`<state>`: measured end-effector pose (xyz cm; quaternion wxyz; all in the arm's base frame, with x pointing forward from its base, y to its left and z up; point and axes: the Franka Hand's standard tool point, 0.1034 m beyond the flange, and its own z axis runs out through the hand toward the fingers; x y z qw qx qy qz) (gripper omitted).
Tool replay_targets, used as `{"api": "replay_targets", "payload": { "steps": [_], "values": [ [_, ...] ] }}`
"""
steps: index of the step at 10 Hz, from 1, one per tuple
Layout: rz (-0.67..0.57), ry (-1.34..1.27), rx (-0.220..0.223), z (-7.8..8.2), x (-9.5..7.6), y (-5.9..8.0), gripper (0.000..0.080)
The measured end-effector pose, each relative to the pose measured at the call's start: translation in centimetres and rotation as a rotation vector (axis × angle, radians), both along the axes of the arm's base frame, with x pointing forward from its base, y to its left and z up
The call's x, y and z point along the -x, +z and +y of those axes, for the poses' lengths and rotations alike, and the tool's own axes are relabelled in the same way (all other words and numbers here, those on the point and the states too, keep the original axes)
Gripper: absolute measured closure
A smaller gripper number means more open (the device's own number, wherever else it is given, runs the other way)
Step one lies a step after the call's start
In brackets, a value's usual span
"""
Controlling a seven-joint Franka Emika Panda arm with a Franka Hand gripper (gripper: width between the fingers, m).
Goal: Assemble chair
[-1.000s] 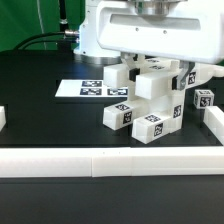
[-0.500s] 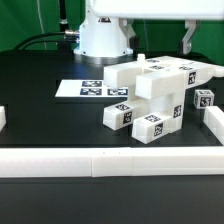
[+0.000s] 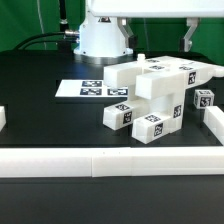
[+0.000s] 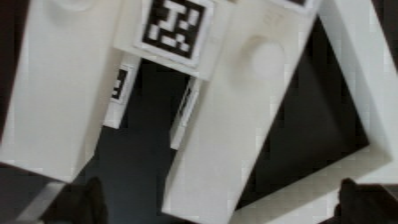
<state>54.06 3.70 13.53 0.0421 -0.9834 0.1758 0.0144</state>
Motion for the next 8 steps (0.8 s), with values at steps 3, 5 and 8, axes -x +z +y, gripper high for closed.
{"api": "replay_targets", "payload": {
  "steps": [3,5,8],
  "values": [
    [-0.012,0.006,0.002,0.3,1.8,0.1,0.015],
    [-0.022,0.113,0.005,0.2,1.6,0.0,0.015],
    [-0.056,0.553,0.025,0.1,2.4,-0.5,0.015]
  ]
}}
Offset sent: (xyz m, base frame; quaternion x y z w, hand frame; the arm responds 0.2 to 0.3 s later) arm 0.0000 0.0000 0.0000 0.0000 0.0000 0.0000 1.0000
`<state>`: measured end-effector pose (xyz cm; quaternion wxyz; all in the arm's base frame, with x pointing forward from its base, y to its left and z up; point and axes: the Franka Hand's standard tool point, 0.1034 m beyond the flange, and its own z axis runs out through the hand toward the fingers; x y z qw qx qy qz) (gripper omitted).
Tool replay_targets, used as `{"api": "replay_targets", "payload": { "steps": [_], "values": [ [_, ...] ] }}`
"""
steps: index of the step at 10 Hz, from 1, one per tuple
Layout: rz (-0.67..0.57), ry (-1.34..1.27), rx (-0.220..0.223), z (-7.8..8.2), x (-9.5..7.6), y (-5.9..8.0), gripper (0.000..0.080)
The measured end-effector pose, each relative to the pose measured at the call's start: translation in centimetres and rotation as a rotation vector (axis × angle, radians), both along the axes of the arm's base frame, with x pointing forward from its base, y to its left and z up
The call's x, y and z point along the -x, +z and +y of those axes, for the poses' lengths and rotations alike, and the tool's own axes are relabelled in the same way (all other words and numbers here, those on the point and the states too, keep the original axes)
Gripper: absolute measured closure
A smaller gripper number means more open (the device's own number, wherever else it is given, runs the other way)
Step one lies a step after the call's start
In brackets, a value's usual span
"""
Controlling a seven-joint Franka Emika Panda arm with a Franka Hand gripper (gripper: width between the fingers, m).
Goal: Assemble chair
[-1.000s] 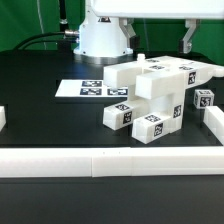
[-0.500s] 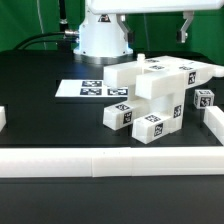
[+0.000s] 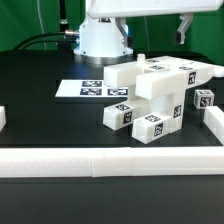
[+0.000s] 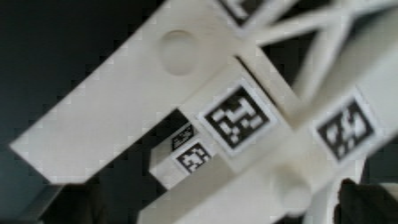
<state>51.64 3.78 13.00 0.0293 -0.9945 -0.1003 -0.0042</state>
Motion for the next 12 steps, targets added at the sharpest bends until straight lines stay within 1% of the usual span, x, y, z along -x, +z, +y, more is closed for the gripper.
{"api": "replay_targets", "payload": {
  "steps": [4,5,6,8,9,10,12],
  "values": [
    [-0.013,0.217,0.004,-0.2,-0.1,0.0,0.015],
    [-0.012,0.216,0.005,-0.3,0.1,-0.2,0.015],
    [-0.031,0.216,0.011,-0.5,1.0,-0.6,0.015],
    [-0.039,0.233,0.01,-1.4,4.5,-1.6,0.015],
    [-0.037,0.225,0.01,-1.6,5.0,-1.9,0.015],
    [-0.04,0.227,0.011,-1.5,4.7,-1.8,0.015],
    [-0.039,0.226,0.011,-1.5,4.8,-1.8,0.015]
  ]
}}
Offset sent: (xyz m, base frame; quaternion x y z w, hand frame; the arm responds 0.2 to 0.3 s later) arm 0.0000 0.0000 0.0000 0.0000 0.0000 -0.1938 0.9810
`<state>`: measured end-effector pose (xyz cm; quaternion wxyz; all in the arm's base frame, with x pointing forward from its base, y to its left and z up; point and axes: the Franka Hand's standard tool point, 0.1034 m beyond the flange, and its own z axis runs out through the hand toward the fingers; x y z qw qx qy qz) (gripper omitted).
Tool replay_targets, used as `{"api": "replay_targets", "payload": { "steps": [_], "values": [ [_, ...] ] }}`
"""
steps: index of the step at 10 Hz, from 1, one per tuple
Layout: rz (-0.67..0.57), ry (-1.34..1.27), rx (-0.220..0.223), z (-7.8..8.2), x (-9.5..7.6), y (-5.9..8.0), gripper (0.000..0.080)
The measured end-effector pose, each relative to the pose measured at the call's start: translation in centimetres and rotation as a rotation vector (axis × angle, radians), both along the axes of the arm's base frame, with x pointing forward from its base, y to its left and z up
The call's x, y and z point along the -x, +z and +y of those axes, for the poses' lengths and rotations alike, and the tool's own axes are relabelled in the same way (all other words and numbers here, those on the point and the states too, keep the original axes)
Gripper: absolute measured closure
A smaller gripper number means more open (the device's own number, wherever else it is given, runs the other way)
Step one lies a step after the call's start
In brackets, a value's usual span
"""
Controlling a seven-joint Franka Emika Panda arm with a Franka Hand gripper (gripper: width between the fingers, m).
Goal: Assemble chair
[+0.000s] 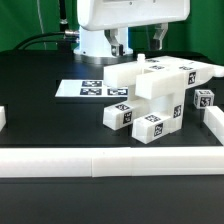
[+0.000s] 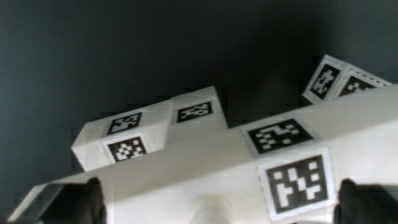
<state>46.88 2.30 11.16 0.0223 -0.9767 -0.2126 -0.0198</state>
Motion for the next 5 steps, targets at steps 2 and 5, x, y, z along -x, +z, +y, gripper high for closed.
{"api": "replay_targets", "payload": {
  "steps": [2,5],
  "values": [
    [-0.007,0.053,0.003,-0.5,1.4,-0.8,0.015],
    [-0.022,0.067,0.015,-1.4,4.0,-2.7,0.015]
  ]
}}
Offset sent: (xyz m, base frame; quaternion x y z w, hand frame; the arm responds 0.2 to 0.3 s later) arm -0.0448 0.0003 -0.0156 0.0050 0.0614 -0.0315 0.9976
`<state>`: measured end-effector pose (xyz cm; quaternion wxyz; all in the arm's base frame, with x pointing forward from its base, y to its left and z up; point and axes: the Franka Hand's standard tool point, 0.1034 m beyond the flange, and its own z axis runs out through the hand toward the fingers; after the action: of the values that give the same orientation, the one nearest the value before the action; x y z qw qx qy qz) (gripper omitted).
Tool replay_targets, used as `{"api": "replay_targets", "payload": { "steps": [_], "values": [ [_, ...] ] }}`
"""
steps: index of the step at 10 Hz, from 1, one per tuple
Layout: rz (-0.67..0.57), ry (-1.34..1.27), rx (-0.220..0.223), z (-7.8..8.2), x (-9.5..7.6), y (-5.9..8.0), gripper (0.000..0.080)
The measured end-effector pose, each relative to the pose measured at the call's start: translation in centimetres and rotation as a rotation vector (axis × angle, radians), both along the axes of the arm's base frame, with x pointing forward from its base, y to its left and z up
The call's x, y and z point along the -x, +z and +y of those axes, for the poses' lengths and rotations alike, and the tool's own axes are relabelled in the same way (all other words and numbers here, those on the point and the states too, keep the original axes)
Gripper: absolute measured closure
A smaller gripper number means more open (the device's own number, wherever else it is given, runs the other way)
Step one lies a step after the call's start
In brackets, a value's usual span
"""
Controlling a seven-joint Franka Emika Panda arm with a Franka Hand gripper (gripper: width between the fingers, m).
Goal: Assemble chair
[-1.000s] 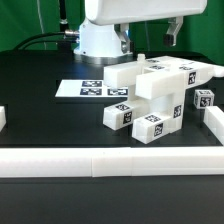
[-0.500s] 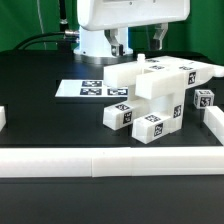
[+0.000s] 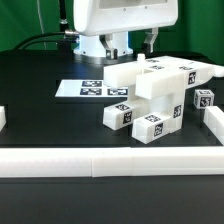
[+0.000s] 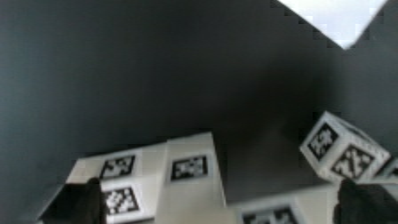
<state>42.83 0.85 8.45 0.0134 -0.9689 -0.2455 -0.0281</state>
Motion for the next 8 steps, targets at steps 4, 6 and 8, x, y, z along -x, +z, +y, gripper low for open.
{"api": "replay_targets", "payload": {
  "steps": [4,6,8],
  "values": [
    [-0.003,-0.031,0.026,1.6,-0.5,-2.3,0.015],
    [-0.015,-0.035,0.026,1.7,-1.3,-2.1,0.015],
    [-0.013,-0.035,0.027,1.6,-1.2,-2.2,0.015]
  ]
}}
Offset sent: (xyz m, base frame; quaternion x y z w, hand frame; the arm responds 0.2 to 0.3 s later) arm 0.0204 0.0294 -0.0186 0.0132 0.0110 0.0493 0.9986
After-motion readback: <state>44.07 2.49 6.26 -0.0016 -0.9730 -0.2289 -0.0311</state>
